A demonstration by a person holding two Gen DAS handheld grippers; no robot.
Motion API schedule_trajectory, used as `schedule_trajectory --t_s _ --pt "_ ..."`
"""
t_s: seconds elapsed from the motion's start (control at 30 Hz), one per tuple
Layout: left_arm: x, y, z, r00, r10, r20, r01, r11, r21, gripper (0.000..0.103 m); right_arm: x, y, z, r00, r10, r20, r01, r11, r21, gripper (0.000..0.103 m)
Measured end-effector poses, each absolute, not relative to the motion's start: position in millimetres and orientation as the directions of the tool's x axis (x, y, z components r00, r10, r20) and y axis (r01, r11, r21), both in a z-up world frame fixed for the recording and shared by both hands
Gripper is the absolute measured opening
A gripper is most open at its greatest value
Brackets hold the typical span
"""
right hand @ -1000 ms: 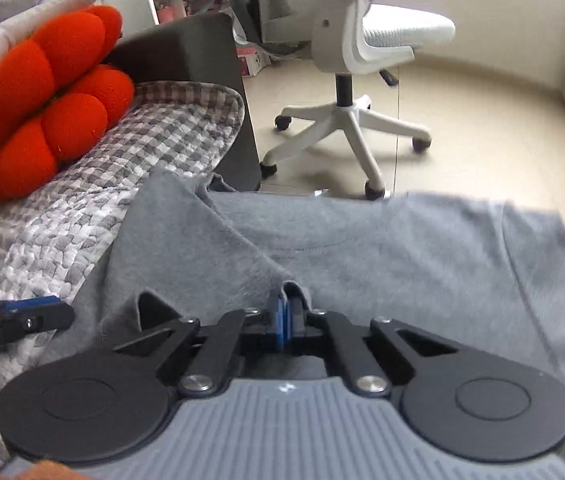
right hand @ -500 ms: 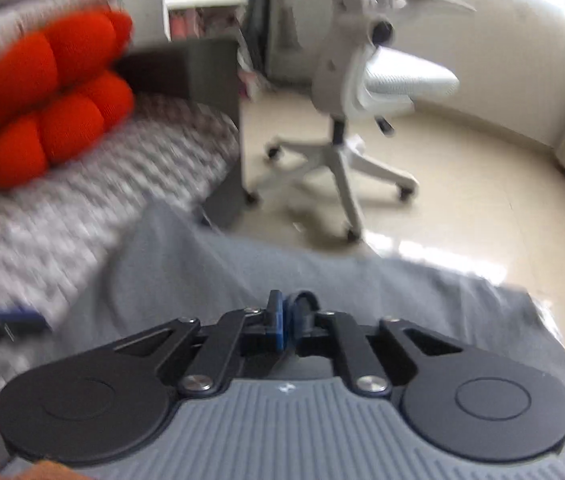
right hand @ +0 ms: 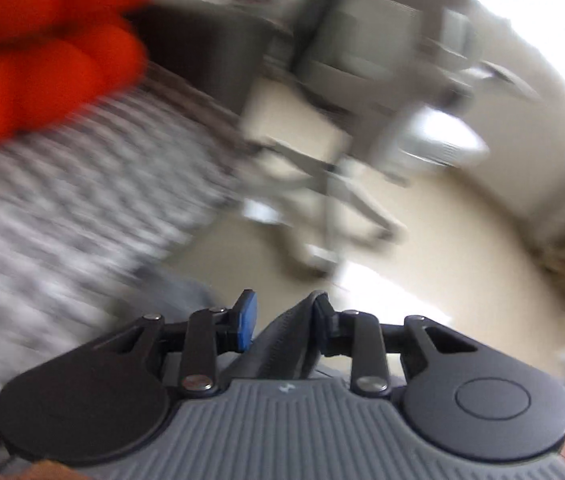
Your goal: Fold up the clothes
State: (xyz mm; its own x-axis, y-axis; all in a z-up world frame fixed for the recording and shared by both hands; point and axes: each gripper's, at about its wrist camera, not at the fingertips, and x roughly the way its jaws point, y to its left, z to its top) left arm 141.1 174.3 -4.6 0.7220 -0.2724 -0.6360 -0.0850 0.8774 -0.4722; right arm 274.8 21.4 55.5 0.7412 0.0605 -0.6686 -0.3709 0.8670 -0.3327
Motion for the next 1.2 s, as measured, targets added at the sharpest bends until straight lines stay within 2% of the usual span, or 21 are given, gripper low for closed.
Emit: schedule_trajectory --t_s 0.03,0.13,0.2,0.27,0.37,0.53,0.63,0.73,0.9,1.03,1.2 --pt "141.5 173.5 -4.2 0.721 -0.271 -0.637 -0.082 0.880 -0.468 0.020 270.0 11.1 54.1 0.740 0.060 -0.670 -0.352 0.883 -0.310 0.034" --pt "143.7 170.2 -2.3 0.719 -0.264 -0.643 -0.073 0.892 -0.447 0.021 250.2 -29.6 56.0 0.649 0.257 -0.716 -0.402 0.915 -0.035 0.039" --pt "144.3 167.4 -1.5 0.720 -0.254 -0.646 -0.068 0.900 -0.430 0.020 241.5 -49.0 57.4 0.627 0.299 -0.720 -0.373 0.926 0.059 0.047" --pt "142.9 164.4 -0.3 0.721 -0.242 -0.650 -0.066 0.909 -0.412 0.021 238.0 -57.2 59.4 0.643 0.273 -0.716 -0.339 0.939 0.054 0.052" --pt "140.6 162.1 1.9 0.722 -0.232 -0.652 -0.064 0.916 -0.397 0.023 236.7 -59.5 65.3 0.665 0.232 -0.710 -0.322 0.947 0.008 0.053" --pt "140.2 167.6 3.6 0.731 -0.243 -0.638 -0.073 0.901 -0.428 0.025 201.0 -53.0 73.4 0.610 0.331 -0.720 -0.414 0.908 0.066 0.054" --pt "138.8 169.7 6.1 0.741 -0.269 -0.615 -0.063 0.884 -0.464 0.031 150.5 -54.1 77.3 0.580 0.382 -0.720 -0.469 0.879 0.088 0.054" --pt "137.3 169.9 9.9 0.751 -0.316 -0.580 -0.034 0.858 -0.512 0.032 85.2 -57.9 80.7 0.568 0.428 -0.703 -0.532 0.843 0.082 0.054" --pt "139.8 159.3 12.5 0.732 -0.415 -0.540 0.027 0.810 -0.585 0.035 -34.1 -65.9 78.0 0.485 0.539 -0.688 -0.603 0.776 0.183 0.054" --pt "142.9 152.1 6.3 0.705 -0.451 -0.547 0.033 0.792 -0.610 0.035 -105.7 -77.0 69.0 0.482 0.541 -0.690 -0.533 0.805 0.259 0.054" --pt "148.0 142.1 -3.8 0.697 -0.462 -0.548 0.016 0.775 -0.632 0.026 -165.6 -96.7 52.5 0.506 0.495 -0.706 -0.360 0.865 0.348 0.054"
